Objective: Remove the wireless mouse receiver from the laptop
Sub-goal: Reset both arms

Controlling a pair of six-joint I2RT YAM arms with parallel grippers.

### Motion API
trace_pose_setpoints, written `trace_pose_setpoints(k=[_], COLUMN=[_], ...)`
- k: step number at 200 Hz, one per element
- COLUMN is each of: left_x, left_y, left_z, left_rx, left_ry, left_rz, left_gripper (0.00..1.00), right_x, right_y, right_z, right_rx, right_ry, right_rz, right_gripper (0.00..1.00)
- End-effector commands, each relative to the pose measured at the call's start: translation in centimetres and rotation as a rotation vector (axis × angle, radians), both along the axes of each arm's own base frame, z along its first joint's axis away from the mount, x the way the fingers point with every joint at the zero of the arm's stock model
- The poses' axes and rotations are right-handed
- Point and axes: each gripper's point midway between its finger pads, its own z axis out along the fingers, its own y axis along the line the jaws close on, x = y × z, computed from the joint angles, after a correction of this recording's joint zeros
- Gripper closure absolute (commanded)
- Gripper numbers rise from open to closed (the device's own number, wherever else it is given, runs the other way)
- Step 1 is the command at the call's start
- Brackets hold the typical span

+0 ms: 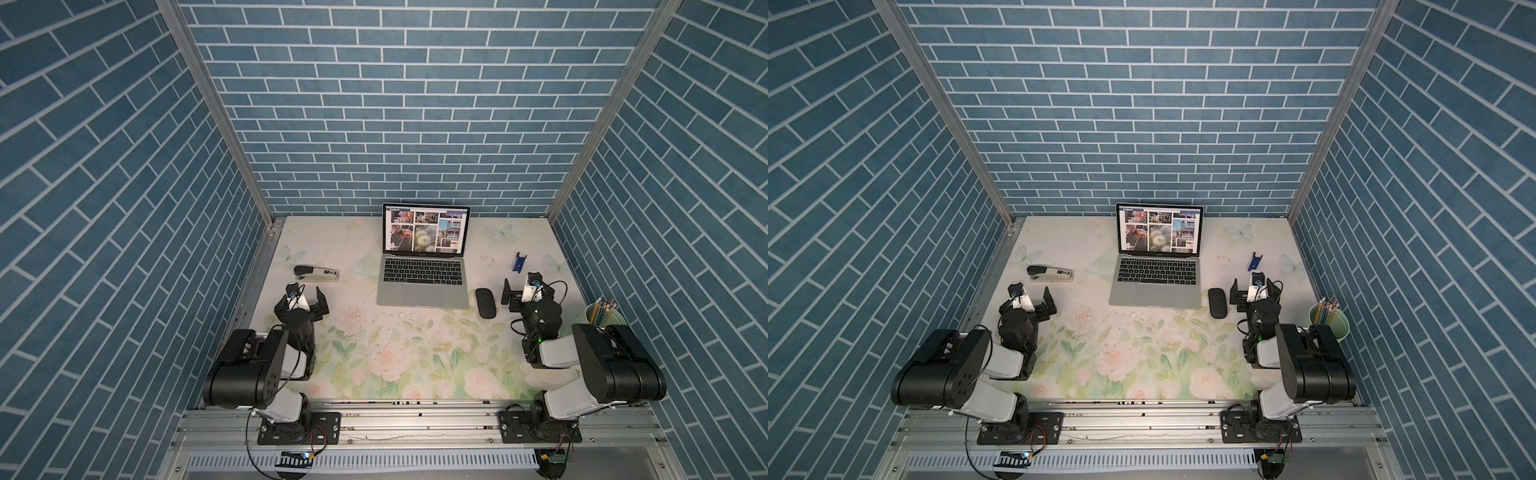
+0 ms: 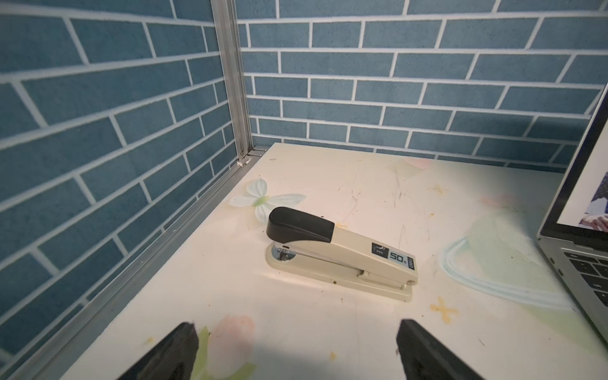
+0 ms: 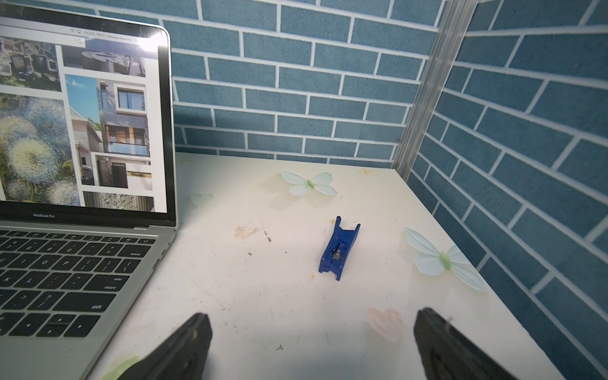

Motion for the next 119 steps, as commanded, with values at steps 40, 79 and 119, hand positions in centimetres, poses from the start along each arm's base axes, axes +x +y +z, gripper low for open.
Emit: trace_pose_setpoints(k=[40,79,119], left_x=[1.83,1.82,1.84], left_y=[-1.8,-1.82,-1.81], left_z=[2.41,2.46,2.46], left_rx=[0.032,0.031,0.031], left_ry=[-0.068,-0.07,-0.07], left_rz=[-0.096,-0.096,-0.096], left_gripper=[0.0,0.0,0.0], right_x=[0.05,0.06,0.09], right_y=[0.02,0.02,0.0], right_z=[0.16,0.07,0.08], right_rx=[0.02,0.022,0.021], right_ry=[-0.007,-0.005,-0.004], right_rz=[0.001,0.0,-0.002], right_gripper=[0.0,0.0,0.0])
